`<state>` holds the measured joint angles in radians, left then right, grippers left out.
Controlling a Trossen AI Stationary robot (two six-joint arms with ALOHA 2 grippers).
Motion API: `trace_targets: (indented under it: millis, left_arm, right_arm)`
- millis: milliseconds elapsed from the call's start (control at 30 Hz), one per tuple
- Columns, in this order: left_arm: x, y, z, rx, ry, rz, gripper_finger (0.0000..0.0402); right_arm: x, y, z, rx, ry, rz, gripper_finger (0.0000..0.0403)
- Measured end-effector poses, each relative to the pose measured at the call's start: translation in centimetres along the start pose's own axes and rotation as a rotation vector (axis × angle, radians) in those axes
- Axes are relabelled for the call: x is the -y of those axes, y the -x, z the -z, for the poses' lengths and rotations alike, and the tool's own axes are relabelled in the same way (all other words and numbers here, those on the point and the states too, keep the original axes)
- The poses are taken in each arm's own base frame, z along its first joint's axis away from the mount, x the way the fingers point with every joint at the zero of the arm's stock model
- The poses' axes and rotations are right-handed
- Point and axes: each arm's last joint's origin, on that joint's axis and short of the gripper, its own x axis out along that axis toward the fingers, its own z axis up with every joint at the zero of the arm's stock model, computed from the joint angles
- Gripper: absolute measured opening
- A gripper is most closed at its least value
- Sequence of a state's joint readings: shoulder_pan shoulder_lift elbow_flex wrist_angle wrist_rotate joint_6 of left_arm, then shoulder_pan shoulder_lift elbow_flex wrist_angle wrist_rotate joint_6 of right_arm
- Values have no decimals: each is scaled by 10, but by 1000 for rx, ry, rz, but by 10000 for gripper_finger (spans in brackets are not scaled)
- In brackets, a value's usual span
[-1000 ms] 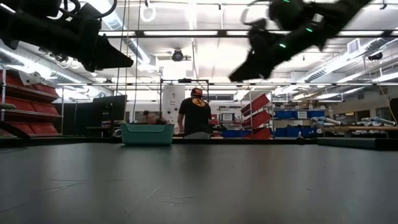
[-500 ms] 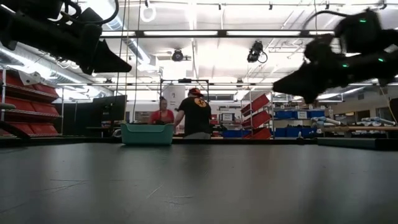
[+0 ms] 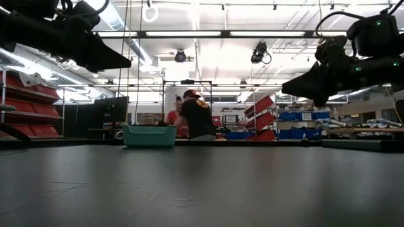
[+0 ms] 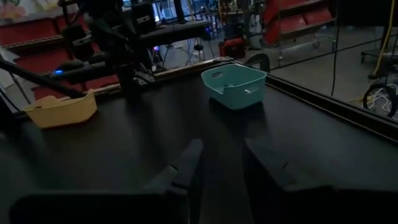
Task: Sort batteries
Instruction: Return to Home Position
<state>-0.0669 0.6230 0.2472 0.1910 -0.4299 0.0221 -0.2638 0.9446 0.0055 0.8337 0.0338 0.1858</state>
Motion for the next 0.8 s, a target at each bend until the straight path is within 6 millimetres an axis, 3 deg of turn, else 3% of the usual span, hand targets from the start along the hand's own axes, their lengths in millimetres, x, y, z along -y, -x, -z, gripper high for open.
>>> trace_targets:
  millis: [800]
  left_arm:
    - [0, 0, 4, -3, 2, -3, 115]
  right_arm:
    - [0, 8, -1, -31, 6, 6, 97]
